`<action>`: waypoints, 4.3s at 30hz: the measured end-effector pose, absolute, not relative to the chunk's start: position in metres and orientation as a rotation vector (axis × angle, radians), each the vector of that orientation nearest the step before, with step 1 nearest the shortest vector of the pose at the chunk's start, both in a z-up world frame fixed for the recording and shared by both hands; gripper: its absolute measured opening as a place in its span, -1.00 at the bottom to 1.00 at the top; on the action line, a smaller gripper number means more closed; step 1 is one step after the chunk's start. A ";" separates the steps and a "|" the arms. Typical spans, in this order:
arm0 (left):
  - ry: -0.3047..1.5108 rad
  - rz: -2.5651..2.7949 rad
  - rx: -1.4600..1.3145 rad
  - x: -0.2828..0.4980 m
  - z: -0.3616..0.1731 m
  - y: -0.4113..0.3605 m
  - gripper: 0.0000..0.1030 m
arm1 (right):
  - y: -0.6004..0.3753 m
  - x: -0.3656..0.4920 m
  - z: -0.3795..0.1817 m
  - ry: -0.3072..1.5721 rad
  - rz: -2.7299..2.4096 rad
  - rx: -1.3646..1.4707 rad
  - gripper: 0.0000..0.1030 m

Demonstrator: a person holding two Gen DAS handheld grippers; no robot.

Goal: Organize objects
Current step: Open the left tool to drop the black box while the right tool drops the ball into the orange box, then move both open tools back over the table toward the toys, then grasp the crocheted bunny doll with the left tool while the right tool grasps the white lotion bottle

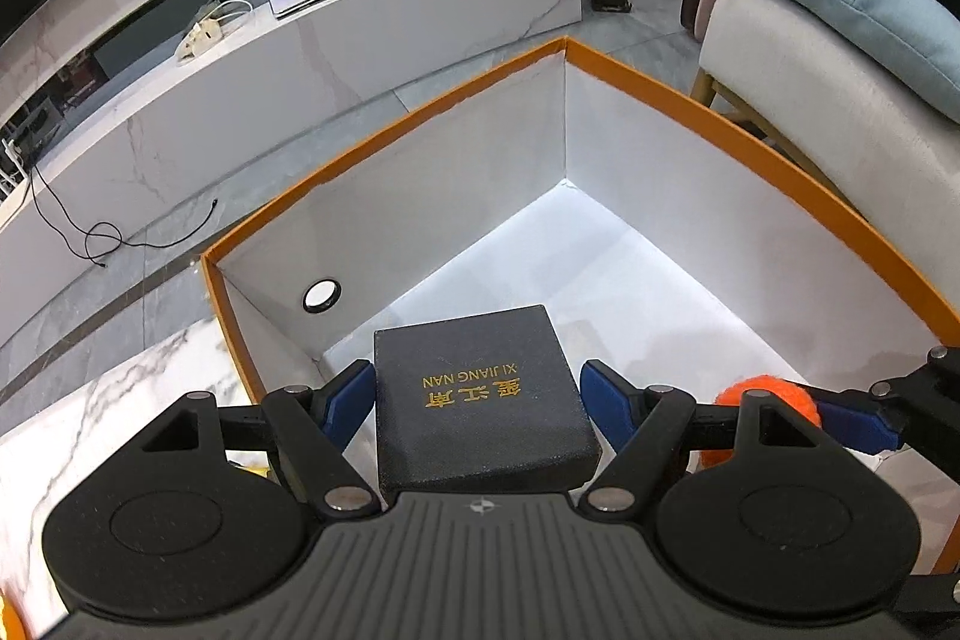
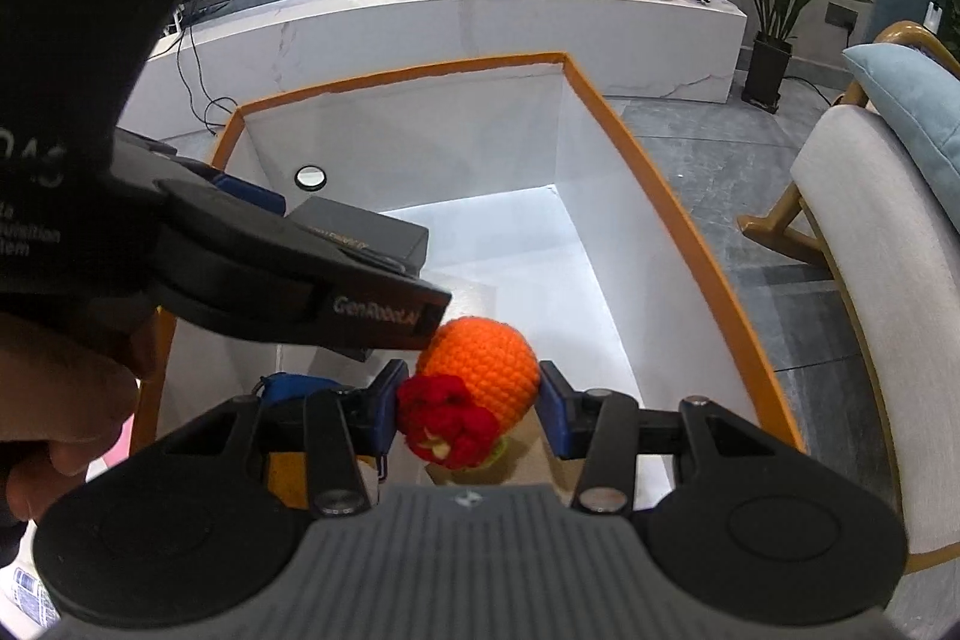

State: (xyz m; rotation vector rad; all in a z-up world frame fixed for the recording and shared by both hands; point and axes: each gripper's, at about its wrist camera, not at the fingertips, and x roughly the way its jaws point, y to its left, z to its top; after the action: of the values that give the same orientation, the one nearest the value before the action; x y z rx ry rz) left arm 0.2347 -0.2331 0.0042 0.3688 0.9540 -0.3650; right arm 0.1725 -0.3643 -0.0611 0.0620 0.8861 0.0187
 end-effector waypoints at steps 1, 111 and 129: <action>0.958 -0.366 0.364 0.235 0.004 -0.232 0.71 | -0.363 0.173 -0.061 0.886 0.020 0.061 -0.07; 0.845 -0.185 -0.090 0.066 -0.019 0.065 0.84 | -0.108 0.047 -0.124 0.994 0.855 -0.549 0.15; 0.971 -0.111 -0.023 0.058 -0.031 0.041 0.89 | -0.132 0.062 -0.121 1.112 0.605 -0.482 0.09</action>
State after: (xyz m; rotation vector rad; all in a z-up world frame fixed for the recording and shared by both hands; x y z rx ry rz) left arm 0.0583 0.0413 -0.0309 -0.0232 0.9706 -0.1109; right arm 0.0617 -0.1322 -0.1212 -0.4817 1.1116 0.6050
